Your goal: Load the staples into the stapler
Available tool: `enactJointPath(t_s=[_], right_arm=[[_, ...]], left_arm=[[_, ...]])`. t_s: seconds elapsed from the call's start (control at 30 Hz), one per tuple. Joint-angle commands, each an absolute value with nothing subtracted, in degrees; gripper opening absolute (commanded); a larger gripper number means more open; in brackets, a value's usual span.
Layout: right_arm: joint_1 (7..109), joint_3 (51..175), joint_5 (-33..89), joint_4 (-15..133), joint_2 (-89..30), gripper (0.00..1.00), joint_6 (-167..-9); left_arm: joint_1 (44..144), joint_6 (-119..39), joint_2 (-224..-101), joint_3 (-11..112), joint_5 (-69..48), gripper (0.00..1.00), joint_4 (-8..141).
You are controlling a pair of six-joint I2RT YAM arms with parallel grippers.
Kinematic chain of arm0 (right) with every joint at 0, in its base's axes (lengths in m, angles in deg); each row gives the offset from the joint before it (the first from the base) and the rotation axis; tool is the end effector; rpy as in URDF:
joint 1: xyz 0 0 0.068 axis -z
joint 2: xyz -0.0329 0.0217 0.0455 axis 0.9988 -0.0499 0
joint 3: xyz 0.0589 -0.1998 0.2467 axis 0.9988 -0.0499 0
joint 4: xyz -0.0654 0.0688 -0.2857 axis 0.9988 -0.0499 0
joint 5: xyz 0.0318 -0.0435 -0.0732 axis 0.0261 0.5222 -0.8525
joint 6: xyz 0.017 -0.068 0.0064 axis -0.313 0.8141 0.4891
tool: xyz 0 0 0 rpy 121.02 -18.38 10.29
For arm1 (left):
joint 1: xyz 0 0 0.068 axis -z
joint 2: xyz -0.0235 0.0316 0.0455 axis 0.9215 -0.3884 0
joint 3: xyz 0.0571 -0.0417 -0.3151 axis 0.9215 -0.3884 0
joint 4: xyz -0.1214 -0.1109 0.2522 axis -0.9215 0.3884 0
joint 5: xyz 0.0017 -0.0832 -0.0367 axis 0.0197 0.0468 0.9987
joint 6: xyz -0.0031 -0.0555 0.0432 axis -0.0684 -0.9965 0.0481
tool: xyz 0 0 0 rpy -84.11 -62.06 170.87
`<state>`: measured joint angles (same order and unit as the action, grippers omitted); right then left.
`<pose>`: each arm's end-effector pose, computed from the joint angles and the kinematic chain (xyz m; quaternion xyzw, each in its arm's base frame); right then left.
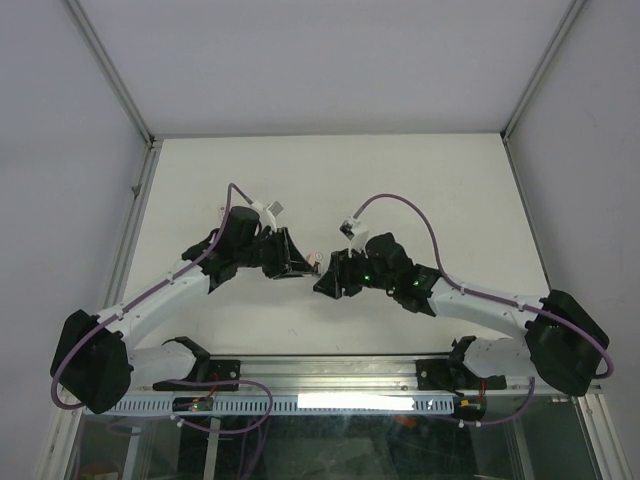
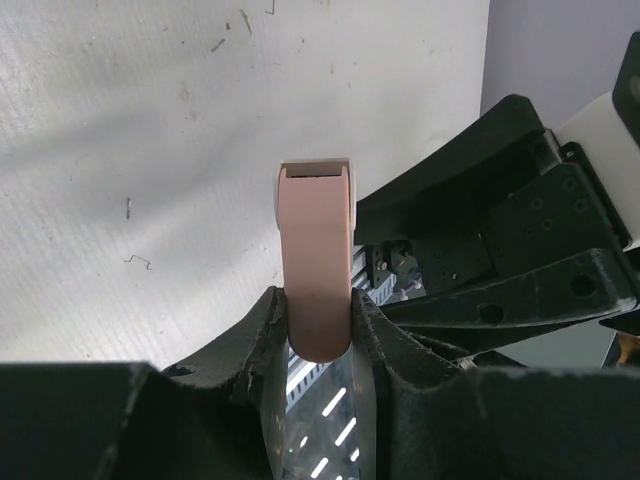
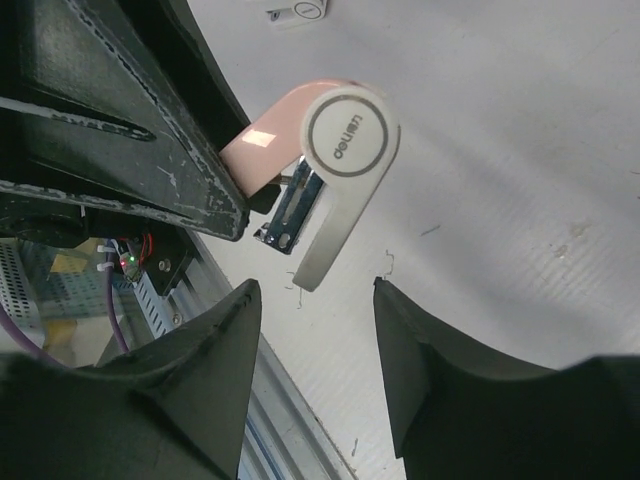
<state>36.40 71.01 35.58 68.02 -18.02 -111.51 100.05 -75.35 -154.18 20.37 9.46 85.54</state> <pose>0.1733 0.2353 0.2294 -0.2153 0.8225 0.4191 0.3186 0.2161 -0.1724 0.2536 -0.0072 0.8921 -0.4231 0.1584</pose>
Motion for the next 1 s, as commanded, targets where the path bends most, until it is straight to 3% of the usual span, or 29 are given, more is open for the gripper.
enactJointPath(t_s=[0.0, 0.17, 0.57, 0.67, 0.77, 0.8, 0.97], right_arm=[[34.56, 75.37, 32.29, 71.82, -19.41, 0.5, -112.61], [34.07, 77.3, 30.9, 71.19, -21.38, 0.43, -112.82], [33.94, 79.98, 30.25, 69.41, -24.35, 0.12, -111.1], [33.97, 80.21, 30.14, 69.27, -24.8, 0.0, -111.24], [33.97, 80.33, 29.8, 68.8, -24.61, 0.0, -111.64], [33.97, 80.34, 29.59, 68.46, -24.4, 0.0, -111.8], [34.37, 81.17, 29.04, 65.92, -24.04, 0.0, -112.19]], left_arm=[[99.58, -77.04, -151.81, 20.24, 9.33, 0.0, 82.41], [99.58, -76.85, -151.73, 20.06, 10.03, 0.0, 82.48], [99.58, -76.43, -151.52, 20.23, 10.65, 0.0, 82.55], [99.54, -75.93, -151.39, 20.47, 10.48, 0.0, 82.75], [99.54, -74.44, -151.12, 20.65, 9.44, 0.0, 82.8], [99.57, -73.85, -151.12, 20.79, 8.82, 0.04, 82.8], [99.58, -68.33, -150.98, 23.11, 5.43, 0.58, 82.87]])
